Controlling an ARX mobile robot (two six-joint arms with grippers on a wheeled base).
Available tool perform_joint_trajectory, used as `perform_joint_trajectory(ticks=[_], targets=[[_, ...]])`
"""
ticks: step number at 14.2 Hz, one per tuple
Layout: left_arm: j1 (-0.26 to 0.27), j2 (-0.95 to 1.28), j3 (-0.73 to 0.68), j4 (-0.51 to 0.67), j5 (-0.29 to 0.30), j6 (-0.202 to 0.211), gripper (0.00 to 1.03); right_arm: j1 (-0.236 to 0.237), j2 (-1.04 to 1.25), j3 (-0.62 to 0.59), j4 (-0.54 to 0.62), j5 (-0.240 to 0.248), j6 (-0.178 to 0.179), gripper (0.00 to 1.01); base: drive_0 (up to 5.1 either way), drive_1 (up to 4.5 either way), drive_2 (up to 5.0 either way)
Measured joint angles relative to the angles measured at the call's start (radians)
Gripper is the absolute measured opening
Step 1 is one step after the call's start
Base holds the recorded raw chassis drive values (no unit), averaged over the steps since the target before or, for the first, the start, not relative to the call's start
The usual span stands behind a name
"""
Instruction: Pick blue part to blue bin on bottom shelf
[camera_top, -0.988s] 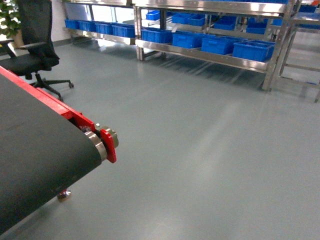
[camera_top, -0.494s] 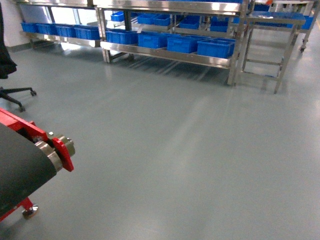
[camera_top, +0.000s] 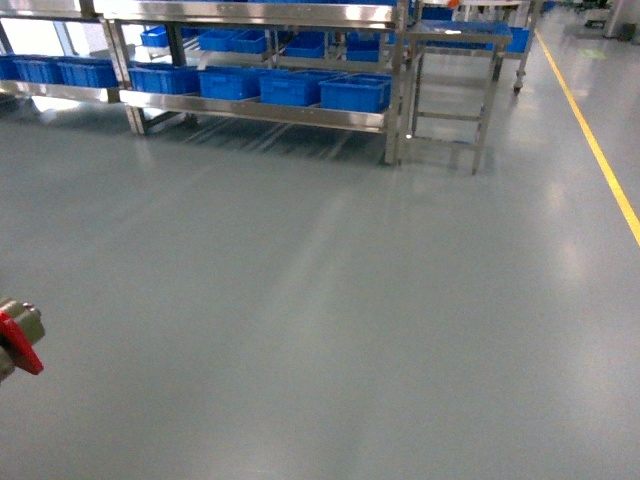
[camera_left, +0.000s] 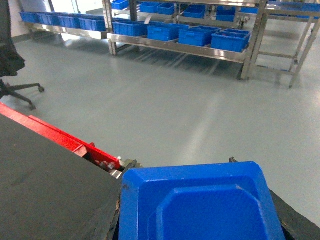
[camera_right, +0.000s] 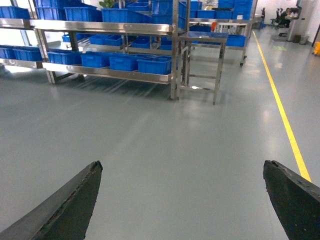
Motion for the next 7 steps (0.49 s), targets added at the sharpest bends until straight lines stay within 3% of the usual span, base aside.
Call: perform_joint_trajectory(ticks=[7], targets=[[0.000, 0.000, 0.000, 0.000, 0.000, 0.000, 0.43, 0.000, 0.000, 0.000, 0.000, 0.000, 0.000, 0.98, -1.6, -1.59, -1.6]])
